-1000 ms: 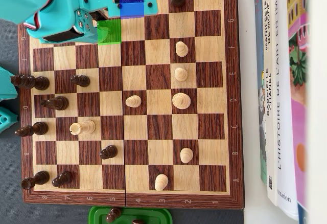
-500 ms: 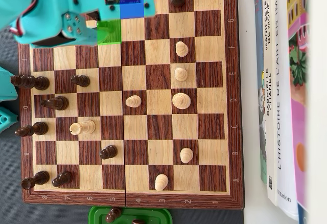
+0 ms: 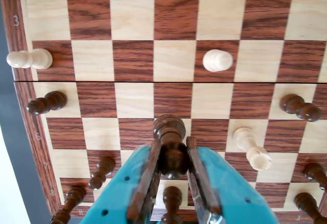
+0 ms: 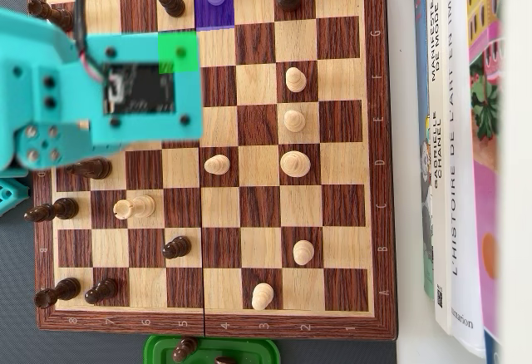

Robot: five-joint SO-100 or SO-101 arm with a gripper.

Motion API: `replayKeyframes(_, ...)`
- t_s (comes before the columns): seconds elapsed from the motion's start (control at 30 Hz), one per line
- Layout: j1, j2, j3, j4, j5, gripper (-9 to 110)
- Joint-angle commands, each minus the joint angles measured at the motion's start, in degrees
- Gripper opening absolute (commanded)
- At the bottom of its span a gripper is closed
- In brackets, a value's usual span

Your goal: Play chess

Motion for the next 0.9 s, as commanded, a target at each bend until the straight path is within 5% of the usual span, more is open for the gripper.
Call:
replayKeyframes(0.0, 5.54, 3.87, -2.55, 1.14, -3.43, 4)
replayKeyframes(0.87, 36.12, -8.44, -7.91, -1.05, -22.68, 4)
